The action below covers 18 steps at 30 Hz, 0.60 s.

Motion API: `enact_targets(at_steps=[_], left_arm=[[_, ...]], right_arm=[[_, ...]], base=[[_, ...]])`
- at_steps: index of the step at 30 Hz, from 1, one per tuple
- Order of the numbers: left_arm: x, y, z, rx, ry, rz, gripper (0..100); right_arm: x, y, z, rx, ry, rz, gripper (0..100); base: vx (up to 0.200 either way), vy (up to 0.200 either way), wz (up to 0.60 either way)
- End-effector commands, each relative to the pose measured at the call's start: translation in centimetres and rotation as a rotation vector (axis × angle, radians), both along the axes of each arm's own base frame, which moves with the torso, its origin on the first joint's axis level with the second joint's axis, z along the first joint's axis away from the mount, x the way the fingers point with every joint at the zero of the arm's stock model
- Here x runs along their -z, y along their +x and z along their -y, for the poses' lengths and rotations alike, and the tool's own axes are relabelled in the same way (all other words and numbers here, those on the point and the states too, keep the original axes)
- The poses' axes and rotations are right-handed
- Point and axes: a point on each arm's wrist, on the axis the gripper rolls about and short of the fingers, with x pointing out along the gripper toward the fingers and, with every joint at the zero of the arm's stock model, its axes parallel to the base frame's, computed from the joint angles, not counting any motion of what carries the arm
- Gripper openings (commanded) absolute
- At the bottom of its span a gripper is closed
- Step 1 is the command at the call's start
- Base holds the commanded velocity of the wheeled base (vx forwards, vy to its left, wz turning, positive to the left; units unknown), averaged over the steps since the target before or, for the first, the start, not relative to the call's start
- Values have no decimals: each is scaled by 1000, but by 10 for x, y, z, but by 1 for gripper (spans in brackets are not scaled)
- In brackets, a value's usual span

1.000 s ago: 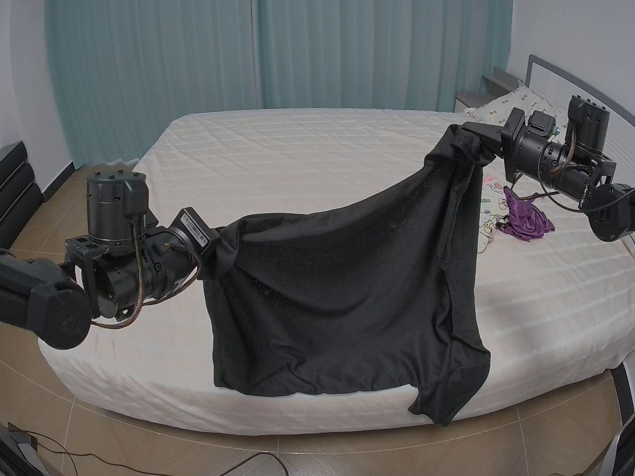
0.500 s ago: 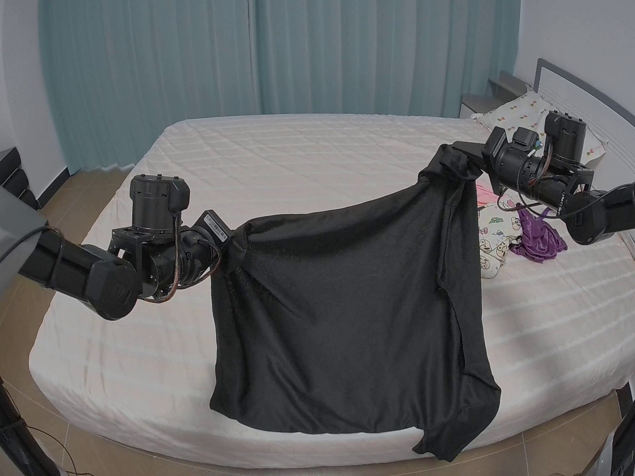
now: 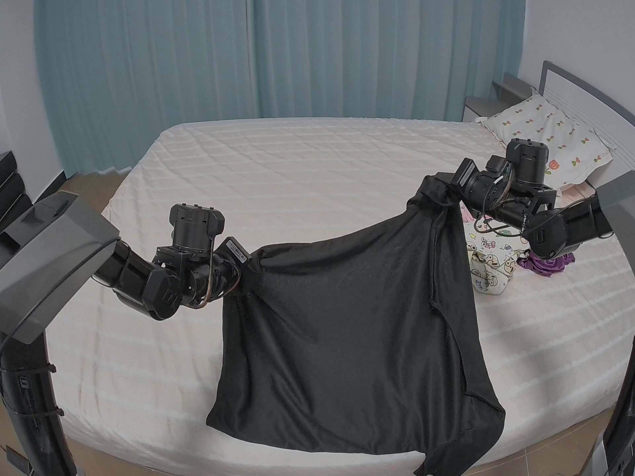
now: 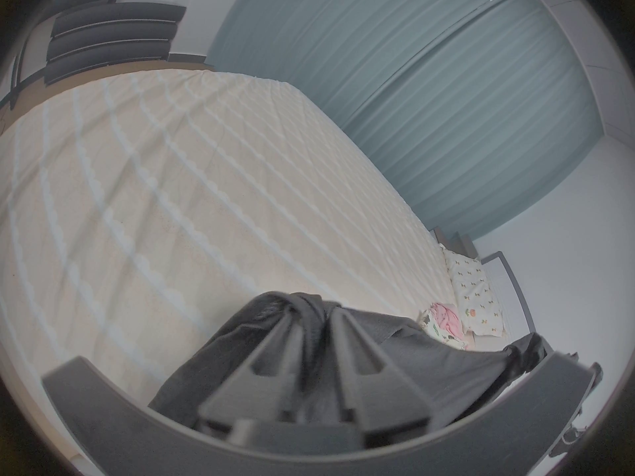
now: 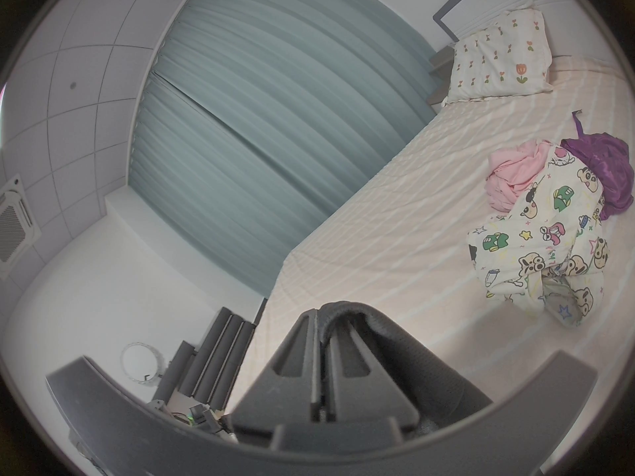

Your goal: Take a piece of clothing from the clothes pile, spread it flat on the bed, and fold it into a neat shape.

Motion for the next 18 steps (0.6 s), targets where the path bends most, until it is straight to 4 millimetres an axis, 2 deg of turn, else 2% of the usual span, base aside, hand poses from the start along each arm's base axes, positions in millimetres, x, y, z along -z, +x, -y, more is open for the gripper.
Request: enact_targets(at_steps=[1,2,8,11,13,14,18], left_arm=[[29,22,-3,-30,1,-38,100],[34,27,-3,-35,2,-44,100],[57,45,-11,-69,10,-65,100],[58,47,-14,-79,10,-62,100],[58,47,-15,-81,10,-63,100],[59,47,-15,-81,11,-66,100],[56,44,-16,-81,12,-68,100]], right_arm=[[39,19,-13,36,-33,-35,0],[45,24,-14,56,-35,-33,100],[87,48,-22,180,-69,-66,100],[98,64,-19,282,-90,-52,100],[103,66,-18,293,-104,-58,100],[115,67,-17,301,-156,-76,100],[125,58,-10,290,-193,-144,100]], base=[[0,0,0],[0,0,0],[0,0,0],[0,0,0],[0,0,0],[0,0,0],[0,0,0]])
